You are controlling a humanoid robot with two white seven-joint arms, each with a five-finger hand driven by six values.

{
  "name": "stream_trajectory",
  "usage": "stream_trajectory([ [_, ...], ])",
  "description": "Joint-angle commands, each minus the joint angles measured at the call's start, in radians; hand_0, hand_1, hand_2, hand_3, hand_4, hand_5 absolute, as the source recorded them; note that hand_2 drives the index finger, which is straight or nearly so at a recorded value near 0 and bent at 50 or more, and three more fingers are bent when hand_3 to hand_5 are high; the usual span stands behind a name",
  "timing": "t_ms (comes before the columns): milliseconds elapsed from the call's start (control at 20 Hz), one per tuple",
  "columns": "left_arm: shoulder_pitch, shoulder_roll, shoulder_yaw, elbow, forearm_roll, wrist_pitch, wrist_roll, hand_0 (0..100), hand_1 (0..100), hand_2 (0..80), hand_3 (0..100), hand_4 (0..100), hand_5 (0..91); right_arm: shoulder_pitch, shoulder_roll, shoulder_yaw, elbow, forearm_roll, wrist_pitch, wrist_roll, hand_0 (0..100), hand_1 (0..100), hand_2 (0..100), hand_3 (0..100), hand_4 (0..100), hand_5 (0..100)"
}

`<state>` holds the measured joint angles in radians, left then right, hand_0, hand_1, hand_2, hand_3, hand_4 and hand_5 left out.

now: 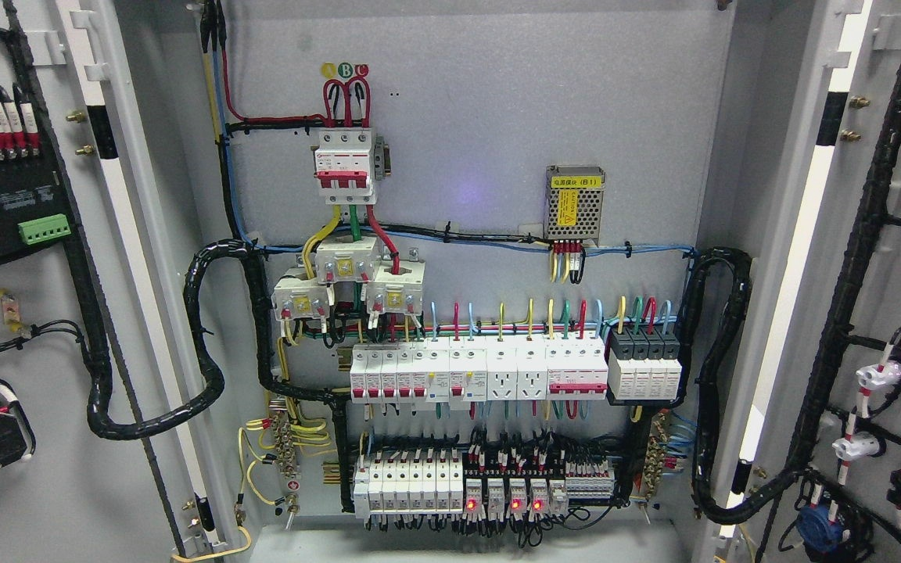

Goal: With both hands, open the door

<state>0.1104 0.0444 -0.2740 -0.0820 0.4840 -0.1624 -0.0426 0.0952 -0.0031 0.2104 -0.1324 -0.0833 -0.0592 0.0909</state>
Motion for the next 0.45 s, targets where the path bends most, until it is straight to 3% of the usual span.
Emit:
stream_trajectory([
  [0, -0.021, -0.006, -0.001, 0.103, -0.022, 0.001, 0.001, 0, 0, 0.0, 0, 0, 0.0, 0.006, -0.023, -0.002, 0.083, 0.002, 0.036, -0.010, 19, 0, 0, 0, 0, 0],
  [150, -0.034, -0.011, -0.001, 0.126, -0.028, 0.001, 0.001, 0, 0, 0.0, 0, 0, 0.0, 0.006, -0.025, -0.003, 0.085, 0.001, 0.071, -0.011, 19, 0, 0, 0, 0, 0],
  [400, -0.034, -0.011, -0.001, 0.130, -0.111, 0.001, 0.021, 0, 0, 0.0, 0, 0, 0.0, 0.006, -0.025, -0.003, 0.083, 0.001, 0.093, -0.013, 19, 0, 0, 0, 0, 0],
])
